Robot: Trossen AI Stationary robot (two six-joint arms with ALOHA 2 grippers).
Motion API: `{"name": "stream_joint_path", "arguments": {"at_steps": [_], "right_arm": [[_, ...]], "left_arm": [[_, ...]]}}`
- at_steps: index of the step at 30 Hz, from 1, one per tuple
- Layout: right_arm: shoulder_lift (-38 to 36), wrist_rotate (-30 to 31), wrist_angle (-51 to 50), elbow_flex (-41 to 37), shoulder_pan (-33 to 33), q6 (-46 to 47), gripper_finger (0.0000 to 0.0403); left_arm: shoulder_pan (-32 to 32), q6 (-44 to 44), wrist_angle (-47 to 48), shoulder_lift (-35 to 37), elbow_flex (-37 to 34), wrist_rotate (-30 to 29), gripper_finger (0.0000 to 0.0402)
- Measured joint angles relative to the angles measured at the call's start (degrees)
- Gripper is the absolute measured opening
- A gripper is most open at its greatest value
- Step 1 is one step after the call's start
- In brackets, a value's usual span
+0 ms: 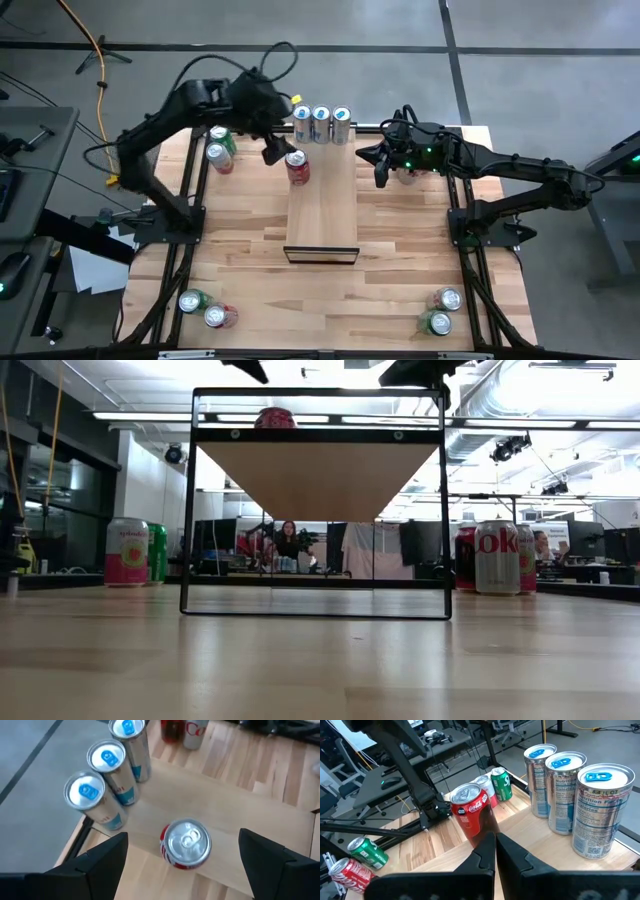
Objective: Place canned beverage on shelf
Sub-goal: Put the middle red white soda can on the shelf
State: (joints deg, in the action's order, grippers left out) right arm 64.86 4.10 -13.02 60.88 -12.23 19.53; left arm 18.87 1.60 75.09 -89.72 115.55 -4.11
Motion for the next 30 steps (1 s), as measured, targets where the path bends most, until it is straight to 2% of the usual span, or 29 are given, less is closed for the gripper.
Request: {"name": "stream_joint_path", "arguments": {"at_steps": [9,12,15,19,24,30], "right_arm": [[0.0,0.0,0.0,0.0,0.0,1.0,0.0000],[0.0,0.0,0.0,0.0,0.0,1.0,0.0000],[0.0,0.0,0.0,0.0,-0.1,1.0,0.0000],[0.0,0.0,0.0,0.0,-0.1,1.0,0.0000],[0.0,0.0,0.0,0.0,-0.1,1.0,0.0000],[0.0,0.6,0.0,0.0,-0.2,1.0,0.0000]], "left_arm": [[-2.7,1.2,-26.3,23.5,-38.8,4.1,0.0310],[-3.0,1.6,-37.2,29.5,-50.0,3.2,0.0310],[-2.9,3.5,-44.9,32.7,-58.3,-0.2,0.0310],[-3.0,10.0,-50.7,33.5,-64.2,-4.1,0.0310],[-6.1,16.1,-53.4,31.3,-66.3,-8.1,0.0310],[-9.7,6.2,-56.4,28.6,-66.3,-8.4,0.0310]]}}
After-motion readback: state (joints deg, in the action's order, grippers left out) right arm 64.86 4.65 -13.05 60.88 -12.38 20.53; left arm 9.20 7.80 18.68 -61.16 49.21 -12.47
